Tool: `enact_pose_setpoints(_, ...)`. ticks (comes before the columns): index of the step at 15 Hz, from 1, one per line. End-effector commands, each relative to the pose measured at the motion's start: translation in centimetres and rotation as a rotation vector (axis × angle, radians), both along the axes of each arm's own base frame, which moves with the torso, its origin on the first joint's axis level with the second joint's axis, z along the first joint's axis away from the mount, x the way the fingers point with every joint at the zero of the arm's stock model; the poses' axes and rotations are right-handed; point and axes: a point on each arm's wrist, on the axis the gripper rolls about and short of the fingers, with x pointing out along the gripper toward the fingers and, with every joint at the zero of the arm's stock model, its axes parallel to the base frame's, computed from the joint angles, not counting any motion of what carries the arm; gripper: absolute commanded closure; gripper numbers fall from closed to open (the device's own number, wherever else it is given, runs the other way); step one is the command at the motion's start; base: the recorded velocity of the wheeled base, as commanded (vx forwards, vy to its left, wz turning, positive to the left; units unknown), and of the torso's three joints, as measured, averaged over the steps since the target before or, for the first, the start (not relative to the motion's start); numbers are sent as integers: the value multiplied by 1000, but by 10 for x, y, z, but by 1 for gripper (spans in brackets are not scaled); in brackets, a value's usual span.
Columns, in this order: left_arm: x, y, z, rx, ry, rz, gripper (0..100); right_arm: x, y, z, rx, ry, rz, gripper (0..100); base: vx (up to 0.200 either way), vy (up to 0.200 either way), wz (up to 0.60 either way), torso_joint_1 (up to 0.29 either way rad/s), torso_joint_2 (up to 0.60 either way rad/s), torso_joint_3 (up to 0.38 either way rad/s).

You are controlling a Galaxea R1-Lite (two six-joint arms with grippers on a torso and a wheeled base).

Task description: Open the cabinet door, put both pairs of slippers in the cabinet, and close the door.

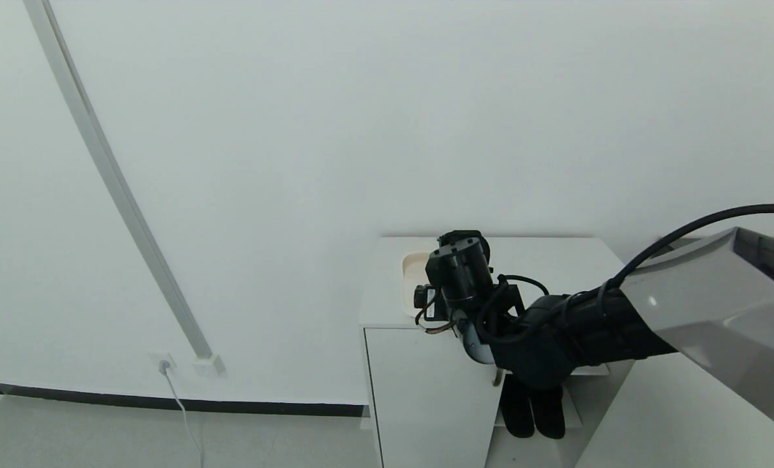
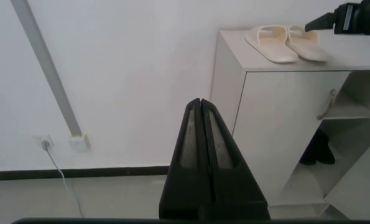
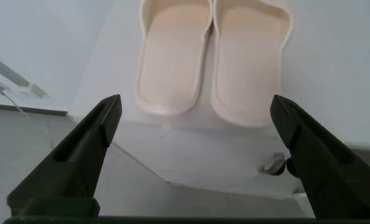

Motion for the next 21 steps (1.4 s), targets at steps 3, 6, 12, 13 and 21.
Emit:
enact_pose_setpoints(3,0,0,0,-1,1,1,100,4,5,-29,-31,32,0,0,200,0,0,14,4,4)
enact_pose_setpoints(6,0,0,0,-1,1,2,100,12,11,-37,-24,19,-1,0,67,0,0,-1,1,2)
enact_pose_setpoints(12,0,0,0,-6,2,4,100,50,15,-49,-60,-19,-23,0,0,0,0,0,0,0)
enact_pose_setpoints(13,0,0,0,-6,2,4,100,53,17,-53,-63,-22,-24,0,0,0,0,0,0,0)
enact_pose_setpoints(21,0,0,0,-7,2,5,100,88,19,-60,-57,-57,-51,0,0,0,0,0,0,0)
